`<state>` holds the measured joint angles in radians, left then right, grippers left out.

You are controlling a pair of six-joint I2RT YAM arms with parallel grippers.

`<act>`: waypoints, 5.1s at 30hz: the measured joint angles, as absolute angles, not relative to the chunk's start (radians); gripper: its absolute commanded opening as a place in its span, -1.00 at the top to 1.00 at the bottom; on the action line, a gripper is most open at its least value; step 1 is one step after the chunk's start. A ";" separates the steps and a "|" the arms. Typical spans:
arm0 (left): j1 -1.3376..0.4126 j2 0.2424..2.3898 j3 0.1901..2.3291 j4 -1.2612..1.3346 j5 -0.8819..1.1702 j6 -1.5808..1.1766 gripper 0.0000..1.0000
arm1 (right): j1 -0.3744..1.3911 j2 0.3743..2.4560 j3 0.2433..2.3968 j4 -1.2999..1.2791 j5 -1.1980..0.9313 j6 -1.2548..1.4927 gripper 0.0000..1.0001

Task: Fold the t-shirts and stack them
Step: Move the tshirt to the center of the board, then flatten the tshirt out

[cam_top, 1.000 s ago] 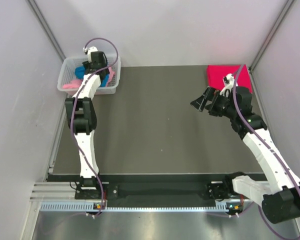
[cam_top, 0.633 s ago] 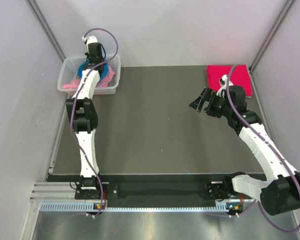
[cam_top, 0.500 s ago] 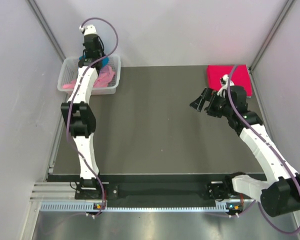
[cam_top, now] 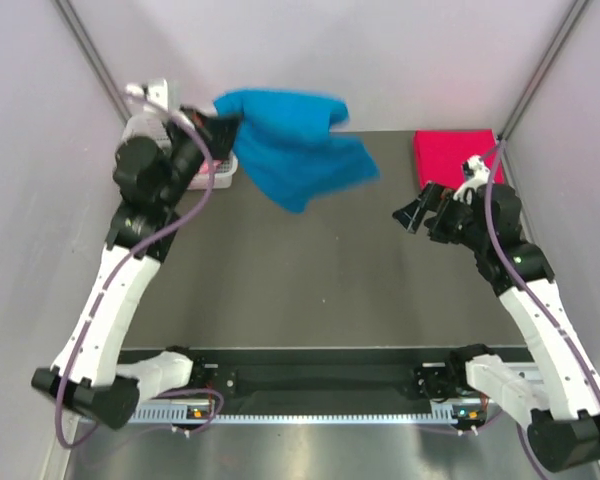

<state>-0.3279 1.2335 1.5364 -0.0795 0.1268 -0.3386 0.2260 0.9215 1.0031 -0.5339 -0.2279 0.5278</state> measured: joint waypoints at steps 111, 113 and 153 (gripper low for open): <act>-0.458 1.460 0.888 -0.577 0.032 -0.531 0.90 | 0.226 0.780 0.627 -0.584 -0.084 0.554 1.00; -0.458 1.523 0.928 -0.593 0.028 -0.530 1.00 | 0.226 0.818 0.623 -0.551 -0.064 0.562 1.00; -0.439 1.253 1.004 -0.669 -0.113 -0.598 -0.17 | -0.043 0.707 0.604 -0.669 -0.227 0.542 1.00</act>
